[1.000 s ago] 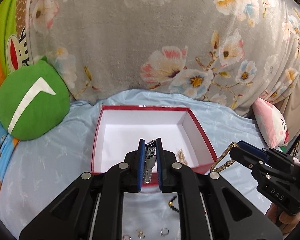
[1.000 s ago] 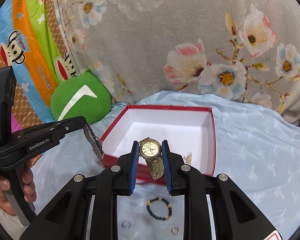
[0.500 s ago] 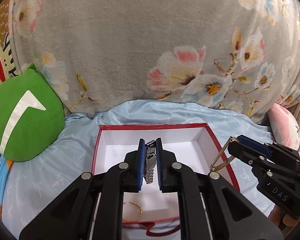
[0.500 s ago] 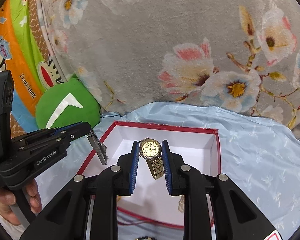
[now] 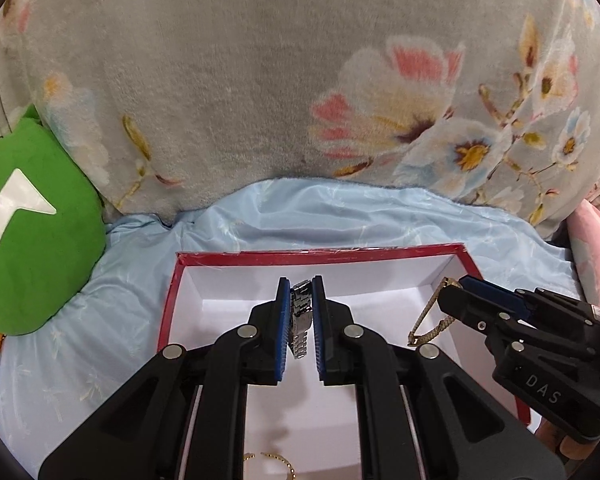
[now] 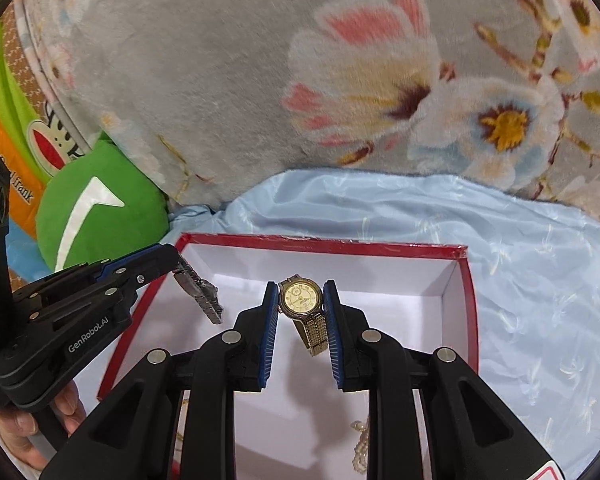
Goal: Organize jewelry
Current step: 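Open the right gripper to drop the gold watch while the left gripper drops the silver watch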
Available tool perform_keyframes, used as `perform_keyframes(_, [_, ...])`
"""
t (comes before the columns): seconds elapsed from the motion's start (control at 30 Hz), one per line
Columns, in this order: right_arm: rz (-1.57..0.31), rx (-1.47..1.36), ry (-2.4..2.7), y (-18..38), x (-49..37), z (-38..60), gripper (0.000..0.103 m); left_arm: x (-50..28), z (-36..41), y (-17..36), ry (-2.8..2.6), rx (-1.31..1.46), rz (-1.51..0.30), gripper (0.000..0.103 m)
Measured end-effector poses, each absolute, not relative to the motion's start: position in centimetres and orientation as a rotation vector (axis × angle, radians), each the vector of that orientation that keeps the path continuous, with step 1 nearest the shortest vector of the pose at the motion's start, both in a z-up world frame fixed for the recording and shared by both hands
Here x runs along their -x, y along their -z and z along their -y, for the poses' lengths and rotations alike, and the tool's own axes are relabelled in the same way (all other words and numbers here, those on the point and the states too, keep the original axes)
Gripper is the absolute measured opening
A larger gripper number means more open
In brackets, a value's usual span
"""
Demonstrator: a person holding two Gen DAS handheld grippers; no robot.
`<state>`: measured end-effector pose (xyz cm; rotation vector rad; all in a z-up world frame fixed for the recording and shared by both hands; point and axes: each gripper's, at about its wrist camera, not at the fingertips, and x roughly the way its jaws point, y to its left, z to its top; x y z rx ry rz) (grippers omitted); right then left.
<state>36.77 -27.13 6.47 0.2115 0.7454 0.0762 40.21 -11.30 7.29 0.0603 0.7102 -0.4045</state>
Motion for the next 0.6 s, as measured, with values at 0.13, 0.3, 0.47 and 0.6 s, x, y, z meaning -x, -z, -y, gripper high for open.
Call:
perform_keyframes(0.13, [-0.785, -0.214, -0.064, -4.7, -38.2, 27.4, 0.021, -41.5, 11.5, -5.5, 0.394, -0.062, -0.745, 0.010])
perform_keyframes(0.3, [-0.836, -0.211, -0.055, -2.7, -39.5, 27.4, 0.021, -42.6, 11.6, -3.6, 0.374, -0.067, -0.784, 0.010])
perform_keyframes(0.47, [-0.883, -0.209, -0.045, -1.1, -40.3, 27.3, 0.022, -43.5, 11.3, -1.9, 0.351, -0.061, -0.829, 0.011])
perform_keyframes(0.6, [-0.867, -0.205, -0.029, -1.1, -40.2, 27.4, 0.026, -43.8, 10.9, -1.8, 0.336, -0.045, -0.832, 0.013])
